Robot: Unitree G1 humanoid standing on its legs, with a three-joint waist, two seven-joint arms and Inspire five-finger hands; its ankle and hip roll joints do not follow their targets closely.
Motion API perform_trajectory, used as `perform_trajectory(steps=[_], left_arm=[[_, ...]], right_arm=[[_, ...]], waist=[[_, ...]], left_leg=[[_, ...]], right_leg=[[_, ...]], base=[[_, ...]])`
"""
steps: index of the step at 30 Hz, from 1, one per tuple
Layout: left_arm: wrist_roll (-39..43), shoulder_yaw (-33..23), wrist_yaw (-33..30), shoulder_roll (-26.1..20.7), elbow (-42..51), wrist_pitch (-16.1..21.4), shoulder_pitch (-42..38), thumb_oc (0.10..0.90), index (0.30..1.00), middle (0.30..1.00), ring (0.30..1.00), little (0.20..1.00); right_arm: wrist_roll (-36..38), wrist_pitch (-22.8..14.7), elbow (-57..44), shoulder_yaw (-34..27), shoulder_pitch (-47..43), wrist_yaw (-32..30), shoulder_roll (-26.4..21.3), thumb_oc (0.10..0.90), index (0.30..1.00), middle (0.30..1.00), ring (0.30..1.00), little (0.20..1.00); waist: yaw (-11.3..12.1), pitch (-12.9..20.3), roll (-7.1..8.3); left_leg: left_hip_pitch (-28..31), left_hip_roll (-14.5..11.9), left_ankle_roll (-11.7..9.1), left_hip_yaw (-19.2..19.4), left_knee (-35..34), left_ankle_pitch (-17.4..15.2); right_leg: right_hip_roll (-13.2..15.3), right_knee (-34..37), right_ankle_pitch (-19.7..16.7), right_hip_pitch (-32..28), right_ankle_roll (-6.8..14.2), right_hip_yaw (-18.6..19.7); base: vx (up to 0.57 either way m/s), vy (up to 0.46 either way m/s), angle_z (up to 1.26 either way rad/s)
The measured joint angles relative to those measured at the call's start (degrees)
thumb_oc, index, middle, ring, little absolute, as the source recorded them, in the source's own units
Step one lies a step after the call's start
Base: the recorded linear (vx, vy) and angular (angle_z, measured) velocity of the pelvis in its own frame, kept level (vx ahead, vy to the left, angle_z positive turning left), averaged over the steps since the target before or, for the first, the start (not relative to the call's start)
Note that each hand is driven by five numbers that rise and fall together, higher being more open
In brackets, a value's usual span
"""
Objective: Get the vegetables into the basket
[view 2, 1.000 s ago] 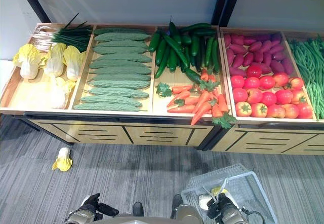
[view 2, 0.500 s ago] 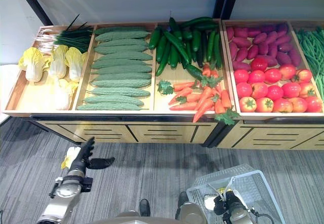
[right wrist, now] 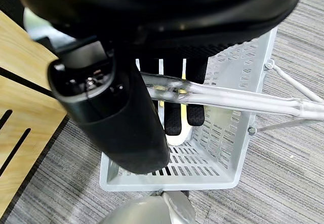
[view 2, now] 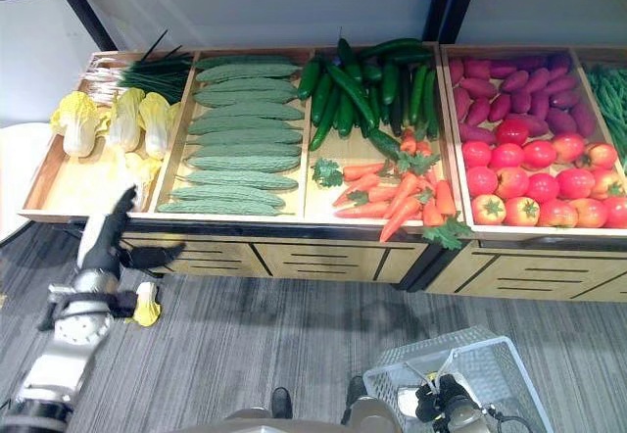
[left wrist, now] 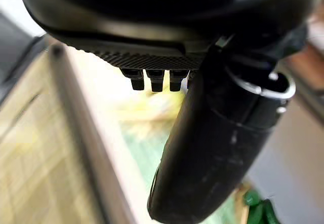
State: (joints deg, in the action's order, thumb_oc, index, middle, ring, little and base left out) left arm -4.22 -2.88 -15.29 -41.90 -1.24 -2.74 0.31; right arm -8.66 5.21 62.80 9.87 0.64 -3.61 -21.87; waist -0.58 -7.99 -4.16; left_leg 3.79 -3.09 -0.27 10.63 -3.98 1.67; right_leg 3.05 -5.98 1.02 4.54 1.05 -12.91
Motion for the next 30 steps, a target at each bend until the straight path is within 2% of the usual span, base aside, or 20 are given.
perform_trajectory(steps=[2,3,4,5,8,11,12,14,17,18,19,23,26,30], left_arm=[[-2.87,0.5,-1.16,-2.59,0.0,0.35,-2.24,0.9,1.0,1.0,1.0,1.0],[-5.04,2.45,-2.7,-3.03,0.2,0.63,-5.86,0.9,1.0,1.0,1.0,1.0],[-6.78,4.0,-2.8,-3.08,1.48,2.36,-7.51,0.9,1.0,1.0,1.0,1.0],[-7.59,5.26,-2.74,-3.47,1.53,2.68,-8.49,0.9,1.0,1.0,1.0,1.0],[-10.35,13.32,-2.65,-7.72,0.26,2.5,-13.8,0.9,1.0,1.0,1.0,1.0],[-12.76,20.37,-2.63,-8.67,-2.46,3.11,-19.31,0.9,1.0,1.0,1.0,1.0],[-13.99,25.48,-2.47,-8.68,-5.68,3.08,-23.75,0.9,1.0,1.0,1.0,1.0],[-14.58,28.26,-2.05,-8.56,-7.94,3.13,-26.01,0.9,1.0,1.0,1.0,1.0],[-17.26,38.01,-1.84,-7.64,-16.09,2.76,-33.82,0.9,1.0,1.0,1.0,1.0],[-17.75,38.35,-1.85,-5.82,-18.52,2.57,-34.78,0.9,1.0,1.0,1.0,1.0],[-17.77,38.36,-1.82,-4.69,-19.7,2.45,-35.3,0.9,1.0,1.0,1.0,1.0],[-17.74,38.43,-1.86,-0.91,-23.12,2.01,-35.93,0.9,1.0,1.0,1.0,1.0],[-17.66,40.52,-1.93,1.99,-31.67,1.08,-38.76,0.9,1.0,1.0,1.0,1.0],[-17.01,42.1,-2.06,3.39,-38.65,-0.4,-41.96,0.9,1.0,1.0,1.0,1.0]], right_arm=[[-0.05,-0.31,-0.04,0.67,-0.04,-0.15,-0.73,0.4,0.3,0.3,0.3,0.3],[-0.48,-0.35,0.46,1.02,0.12,-0.34,-1.67,0.4,0.3,0.3,0.3,0.3],[-0.53,-0.36,0.86,1.63,-0.23,-0.68,-2.16,0.4,0.3,0.3,0.3,0.3],[-0.57,-0.37,0.85,1.89,-0.24,-0.69,-2.29,0.4,0.3,0.3,0.3,0.3],[-1.34,-0.41,1.11,4.07,-0.82,-0.9,-3.07,0.4,0.3,0.3,0.3,0.3],[-2.28,-0.41,1.09,4.16,-1.49,-1.39,-3.49,0.4,0.3,0.3,0.3,0.3],[-2.51,-0.41,1.14,4.27,-2.09,-1.58,-4.11,0.4,0.3,0.3,0.3,0.3],[-2.7,-0.42,0.97,4.37,-3.26,-1.85,-4.78,0.4,0.3,0.3,0.3,0.3],[-2.69,-0.43,0.51,6.32,-4.94,-2.78,-6.58,0.4,0.3,0.3,0.3,0.3],[-2.7,-0.44,0.06,6.41,-5.81,-3.23,-7.18,0.4,0.3,0.3,0.3,0.3],[-2.7,-0.46,-0.07,6.42,-6.28,-3.43,-7.41,0.4,0.3,0.3,0.3,0.3],[-2.7,-0.54,-0.2,6.86,-7.21,-3.69,-7.43,0.4,0.3,0.3,0.3,0.3],[-2.67,-0.94,0.0,6.92,-7.88,-4.05,-7.14,0.4,0.3,0.3,0.3,0.3],[-2.62,-0.85,0.7,7.4,-8.36,-4.66,-7.46,0.4,0.3,0.3,0.3,0.3]], waist=[[-0.64,0.63,-0.88],[-0.68,1.38,-2.08],[-1.88,1.95,-2.89],[-2.2,2.07,-3.13],[-2.86,2.06,-3.77],[-3.97,2.06,-5.09],[-5.13,2.13,-6.15],[-6.36,2.0,-7.16],[-8.21,1.89,-9.58],[-9.0,1.88,-10.65],[-9.06,1.71,-11.04],[-9.79,1.69,-11.2],[-11.35,1.4,-11.64],[-12.22,0.7,-12.43]], left_leg=[[-0.28,0.11,-0.02,0.32,-0.26,0.01],[-0.35,0.28,-0.02,0.95,-0.55,0.01],[-0.3,0.34,-0.02,1.08,-0.99,0.02],[-0.23,0.34,-0.02,1.15,-0.98,0.02],[-0.36,0.21,-0.03,1.88,-0.99,0.02],[-0.4,0.29,-0.03,2.69,-1.0,0.02],[-0.68,0.37,-0.03,2.81,-1.01,0.02],[-0.99,0.5,-0.03,3.16,-1.04,0.02],[-1.76,0.57,-0.05,4.17,-1.03,0.05],[-2.37,0.59,-0.08,4.32,-1.03,0.06],[-2.6,0.6,-0.13,4.43,-1.05,0.09],[-2.93,0.51,-0.68,4.85,-1.06,0.62],[-3.39,0.47,-0.8,6.67,-1.06,0.76],[-5.22,0.52,-0.84,7.48,-1.05,0.8]], right_leg=[[0.01,0.02,-0.25,0.43,0.18,0.34],[0.02,0.42,-0.62,0.6,0.34,0.85],[-0.11,1.06,-0.98,0.56,0.37,1.06],[-0.2,1.48,-1.15,0.53,0.32,1.33],[-0.69,3.85,-2.47,0.05,0.37,2.37],[-0.97,6.18,-3.93,-0.29,0.42,3.59],[-1.02,7.73,-4.73,-0.57,0.47,3.94],[-1.05,9.27,-5.75,-0.74,0.49,4.55],[-1.28,10.95,-7.17,-0.02,0.42,6.25],[-1.3,10.95,-7.3,0.87,0.39,6.75],[-1.31,10.94,-7.64,1.3,0.28,7.1],[-1.58,10.93,-7.9,2.5,0.13,9.04],[-1.83,10.92,-8.2,3.65,-0.07,10.56],[-1.96,10.94,-8.35,5.96,0.07,11.61]], base=[[0.02,-0.023,-0.13],[0.04,-0.036,-0.19],[0.06,-0.065,-0.2],[0.06,-0.072,-0.17],[0.03,-0.032,-0.2],[0.03,-0.039,-0.22],[0.02,-0.047,-0.17],[0.0,-0.065,-0.24],[-0.01,-0.076,-0.29],[0.0,-0.048,-0.25],[0.02,-0.084,-0.37],[0.03,-0.071,-0.26],[0.01,-0.063,-0.26],[0.0,-0.074,-0.11]])
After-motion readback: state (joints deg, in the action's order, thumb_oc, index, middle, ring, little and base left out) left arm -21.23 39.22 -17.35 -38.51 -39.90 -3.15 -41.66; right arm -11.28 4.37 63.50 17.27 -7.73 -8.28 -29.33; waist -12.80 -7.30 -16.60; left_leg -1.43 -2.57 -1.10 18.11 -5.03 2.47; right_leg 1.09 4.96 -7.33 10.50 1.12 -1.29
